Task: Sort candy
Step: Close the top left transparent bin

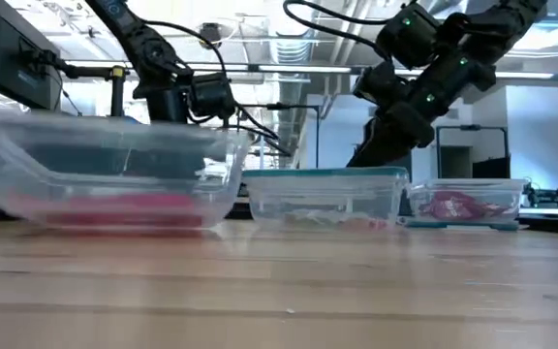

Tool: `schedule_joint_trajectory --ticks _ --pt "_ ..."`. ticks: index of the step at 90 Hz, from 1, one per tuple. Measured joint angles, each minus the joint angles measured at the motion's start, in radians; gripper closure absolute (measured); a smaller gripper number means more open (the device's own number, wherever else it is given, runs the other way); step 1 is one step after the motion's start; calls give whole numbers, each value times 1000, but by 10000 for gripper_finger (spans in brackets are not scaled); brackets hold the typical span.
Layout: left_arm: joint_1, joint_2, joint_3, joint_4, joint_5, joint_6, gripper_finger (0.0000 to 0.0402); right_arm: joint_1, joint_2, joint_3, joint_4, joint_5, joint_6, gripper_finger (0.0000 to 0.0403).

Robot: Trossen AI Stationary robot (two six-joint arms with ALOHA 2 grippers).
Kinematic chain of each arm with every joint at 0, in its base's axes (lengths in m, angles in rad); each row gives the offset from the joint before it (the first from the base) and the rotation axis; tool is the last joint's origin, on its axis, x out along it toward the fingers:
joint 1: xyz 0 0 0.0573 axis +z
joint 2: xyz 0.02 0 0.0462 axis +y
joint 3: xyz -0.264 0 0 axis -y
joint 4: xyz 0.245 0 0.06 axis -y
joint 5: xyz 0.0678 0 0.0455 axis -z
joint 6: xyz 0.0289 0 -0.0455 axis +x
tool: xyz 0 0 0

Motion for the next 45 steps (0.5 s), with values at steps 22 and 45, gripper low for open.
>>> schedule_joint_trajectory --ticks 22,45 --pt "4 2 -2 -7 -36 -4 392 0 0 0 -8 1 2 223" --pt "-16 4 86 -115 -67 4 401 0 -2 0 -10 2 2 223"
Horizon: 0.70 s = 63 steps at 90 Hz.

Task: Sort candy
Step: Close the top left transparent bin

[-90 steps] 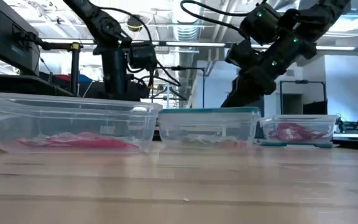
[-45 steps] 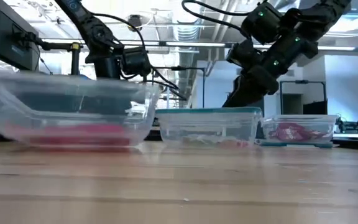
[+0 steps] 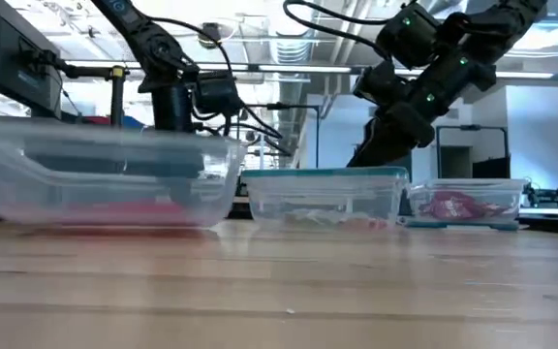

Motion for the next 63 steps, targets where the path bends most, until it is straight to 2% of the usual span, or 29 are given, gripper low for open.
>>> schedule_joint_trajectory --ticks 29,52,63 --pt "-48 0 199 -267 -120 30 401 -3 -105 -4 -21 17 -31 223" --pt "-129 -24 480 -429 -202 -8 401 -5 -210 -2 -14 28 -30 223" --pt "-206 -46 598 -493 -245 -51 401 -5 -244 -2 -43 28 -30 223"
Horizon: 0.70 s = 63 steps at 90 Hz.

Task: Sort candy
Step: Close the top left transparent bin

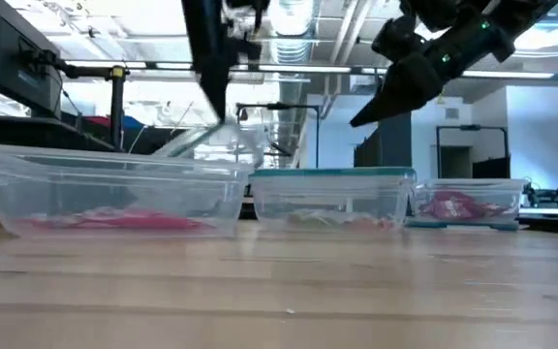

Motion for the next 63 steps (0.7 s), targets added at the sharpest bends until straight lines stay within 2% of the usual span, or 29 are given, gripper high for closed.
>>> schedule_joint_trajectory --ticks 19,29,40,54,63 --pt "-159 -70 139 -58 -130 -117 400 0 -65 0 -52 5 -16 223" --pt "-233 -125 184 -41 -164 -170 400 0 -118 0 -55 5 -18 223" --pt "-304 -163 217 -43 -254 -204 400 0 -184 1 -62 5 -21 223" --pt "-347 -190 225 -40 -271 -283 401 10 -242 2 -80 5 -12 223" --pt "-357 -174 209 -44 -266 -282 401 28 -253 2 -91 4 -9 223"
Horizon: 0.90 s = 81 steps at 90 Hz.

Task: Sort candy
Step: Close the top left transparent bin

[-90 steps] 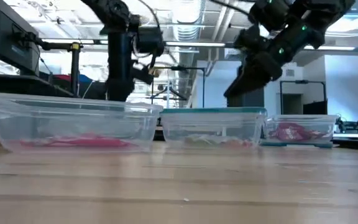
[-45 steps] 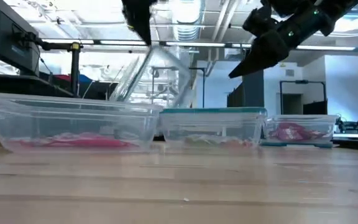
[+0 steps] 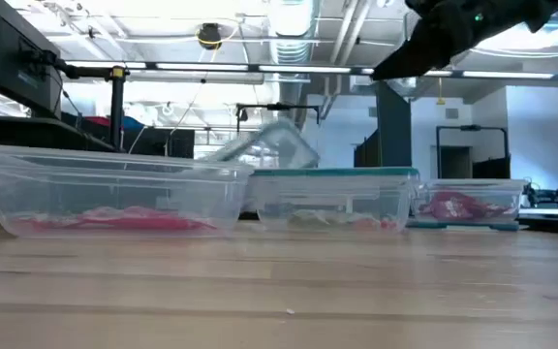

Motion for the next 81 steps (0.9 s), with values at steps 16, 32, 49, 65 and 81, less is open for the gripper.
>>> schedule_joint_trajectory --ticks 16,32,49,65,81 --pt "29 44 -16 -56 -9 -23 401 8 46 0 -35 -1 22 223" --pt "121 86 -17 -173 21 -69 401 8 144 0 18 0 -67 223" --pt "239 84 -38 -270 68 -62 401 3 269 0 150 0 -334 223" --pt "365 0 -208 -199 96 1 401 3 340 12 220 1 -275 223" --pt "498 -104 -482 -28 245 -3 401 -12 347 18 191 1 -135 223"
